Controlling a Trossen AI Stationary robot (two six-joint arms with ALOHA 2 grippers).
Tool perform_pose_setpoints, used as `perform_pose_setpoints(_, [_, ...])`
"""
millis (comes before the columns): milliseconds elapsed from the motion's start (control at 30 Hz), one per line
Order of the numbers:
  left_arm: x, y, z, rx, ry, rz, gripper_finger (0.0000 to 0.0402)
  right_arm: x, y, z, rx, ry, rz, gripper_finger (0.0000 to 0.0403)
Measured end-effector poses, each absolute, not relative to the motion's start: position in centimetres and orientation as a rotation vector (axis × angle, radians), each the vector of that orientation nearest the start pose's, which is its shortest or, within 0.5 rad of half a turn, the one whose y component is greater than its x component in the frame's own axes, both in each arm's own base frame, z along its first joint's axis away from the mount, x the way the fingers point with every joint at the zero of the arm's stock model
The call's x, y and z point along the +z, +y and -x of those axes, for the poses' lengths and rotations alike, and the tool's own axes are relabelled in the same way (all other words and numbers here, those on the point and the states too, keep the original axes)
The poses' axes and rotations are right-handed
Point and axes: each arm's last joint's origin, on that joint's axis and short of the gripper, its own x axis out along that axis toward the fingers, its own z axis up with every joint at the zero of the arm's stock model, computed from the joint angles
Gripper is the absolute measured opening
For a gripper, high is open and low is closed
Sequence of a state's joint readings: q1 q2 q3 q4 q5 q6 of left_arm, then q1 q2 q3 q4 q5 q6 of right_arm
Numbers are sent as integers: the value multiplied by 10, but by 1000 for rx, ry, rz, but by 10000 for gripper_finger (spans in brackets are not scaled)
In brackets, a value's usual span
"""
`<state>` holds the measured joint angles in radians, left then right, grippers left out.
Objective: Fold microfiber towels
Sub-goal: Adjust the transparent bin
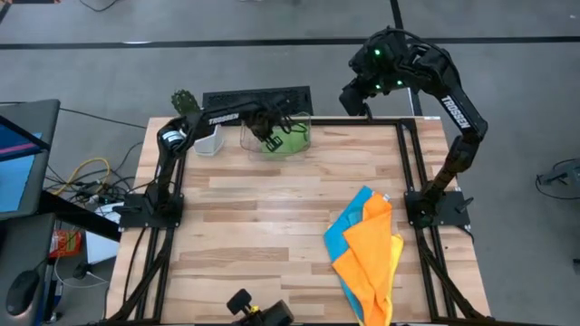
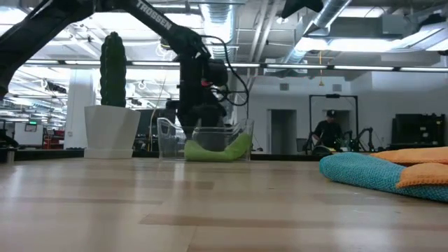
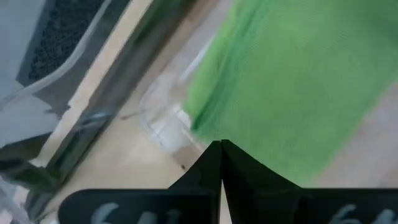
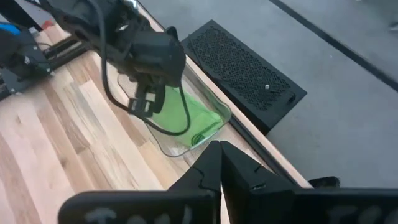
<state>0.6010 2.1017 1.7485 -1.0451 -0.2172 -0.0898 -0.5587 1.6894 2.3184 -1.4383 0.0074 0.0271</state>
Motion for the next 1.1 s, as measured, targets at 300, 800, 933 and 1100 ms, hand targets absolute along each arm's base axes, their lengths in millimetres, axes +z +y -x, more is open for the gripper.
perform_pose_setpoints(300, [318,223,-324,650,1132,404,0,472,-151,-229,-528,950,-258,21])
perform_pose_setpoints(800, [461,148,-218,718,624,426,6,316,-197,-285,-575,883,-562,141])
perform_pose_setpoints(933, [470,141,-206,733,579,435,20,290,-200,-289,-592,821,-638,181])
perform_pose_setpoints(1100, [471,141,-204,750,576,434,31,272,-198,-294,-608,768,-653,198])
